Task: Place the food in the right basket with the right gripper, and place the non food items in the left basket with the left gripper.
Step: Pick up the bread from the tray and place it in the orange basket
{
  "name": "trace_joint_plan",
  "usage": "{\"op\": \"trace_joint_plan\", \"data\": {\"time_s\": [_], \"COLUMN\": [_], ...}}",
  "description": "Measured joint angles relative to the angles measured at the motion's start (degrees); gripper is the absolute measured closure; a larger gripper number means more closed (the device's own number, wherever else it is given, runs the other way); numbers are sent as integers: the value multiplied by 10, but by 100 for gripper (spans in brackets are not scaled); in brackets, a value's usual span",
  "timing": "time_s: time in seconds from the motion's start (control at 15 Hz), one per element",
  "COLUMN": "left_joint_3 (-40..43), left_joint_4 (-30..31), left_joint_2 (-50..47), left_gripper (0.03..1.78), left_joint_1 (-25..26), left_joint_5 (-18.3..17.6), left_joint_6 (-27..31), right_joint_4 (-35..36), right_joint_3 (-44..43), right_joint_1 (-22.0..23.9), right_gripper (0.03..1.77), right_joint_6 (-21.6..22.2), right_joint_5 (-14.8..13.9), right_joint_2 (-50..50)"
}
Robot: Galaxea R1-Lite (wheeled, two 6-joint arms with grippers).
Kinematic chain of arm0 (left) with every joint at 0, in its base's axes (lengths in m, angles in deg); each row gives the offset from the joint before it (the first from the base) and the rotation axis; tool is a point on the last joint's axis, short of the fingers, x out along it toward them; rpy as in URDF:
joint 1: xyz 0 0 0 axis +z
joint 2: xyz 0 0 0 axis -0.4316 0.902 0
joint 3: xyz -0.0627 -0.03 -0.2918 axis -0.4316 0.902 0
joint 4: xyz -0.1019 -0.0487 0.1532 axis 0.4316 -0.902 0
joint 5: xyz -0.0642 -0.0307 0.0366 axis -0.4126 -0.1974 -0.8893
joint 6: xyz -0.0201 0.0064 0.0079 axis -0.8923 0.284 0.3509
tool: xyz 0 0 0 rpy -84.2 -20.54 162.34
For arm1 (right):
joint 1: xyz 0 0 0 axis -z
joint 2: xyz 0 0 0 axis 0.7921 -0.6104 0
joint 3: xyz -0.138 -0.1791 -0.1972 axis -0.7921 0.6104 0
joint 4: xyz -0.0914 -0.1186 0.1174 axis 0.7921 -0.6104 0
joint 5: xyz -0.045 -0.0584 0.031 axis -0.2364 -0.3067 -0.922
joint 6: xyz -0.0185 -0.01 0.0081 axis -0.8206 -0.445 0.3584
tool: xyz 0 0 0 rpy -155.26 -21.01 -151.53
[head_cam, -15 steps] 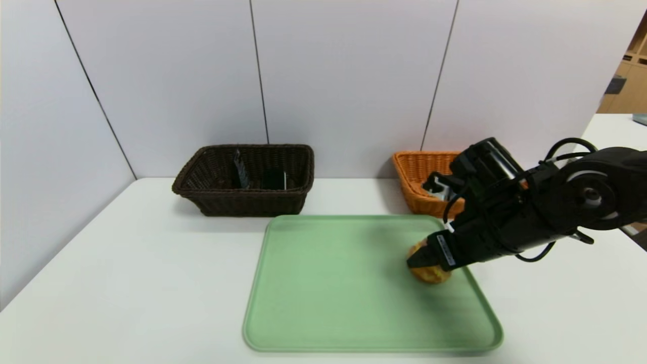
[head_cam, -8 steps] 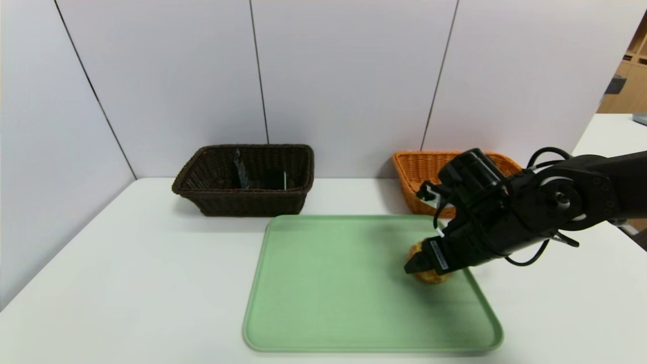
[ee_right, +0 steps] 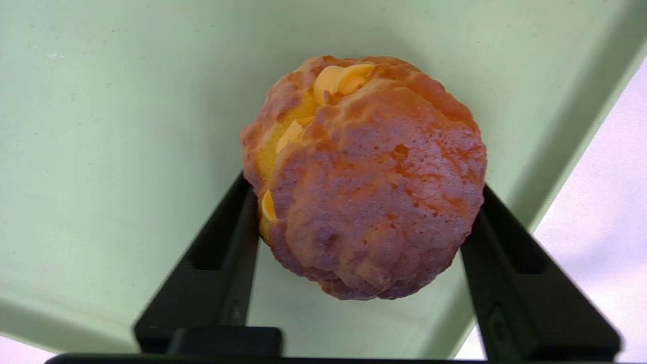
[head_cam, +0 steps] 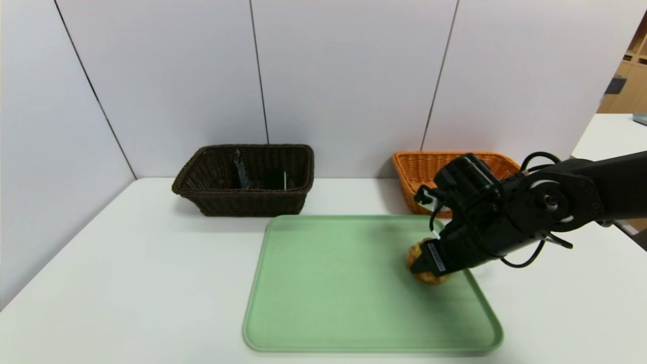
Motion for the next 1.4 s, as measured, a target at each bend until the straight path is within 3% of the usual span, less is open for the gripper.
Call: {"op": "trace_joint_plan", "data": {"time_s": [0.27, 0.73, 0.93, 1.13, 1.4], "left_joint_3": [0, 0, 0, 0, 0], "left_joint_4": [0, 0, 0, 0, 0], "left_joint_2": [0, 0, 0, 0, 0], "left_gripper": [12, 12, 12, 12, 12], "left_joint_1": [0, 0, 0, 0, 0], "left_joint_5": [0, 0, 0, 0, 0], "left_joint_6": [0, 0, 0, 0, 0], "right_joint_4": [0, 1, 32, 104, 127], "right_joint_3": [-3, -64, -120, -157, -229], "right_joint_1": [1, 10, 47, 87, 145], "right_gripper": [99, 100, 100, 100, 100], "right_joint_6": [-1, -2, -2, -4, -7], "right_joint_5": [-12, -13, -21, -61, -69], "right_joint_2": [-1, 56, 69, 40, -37]}}
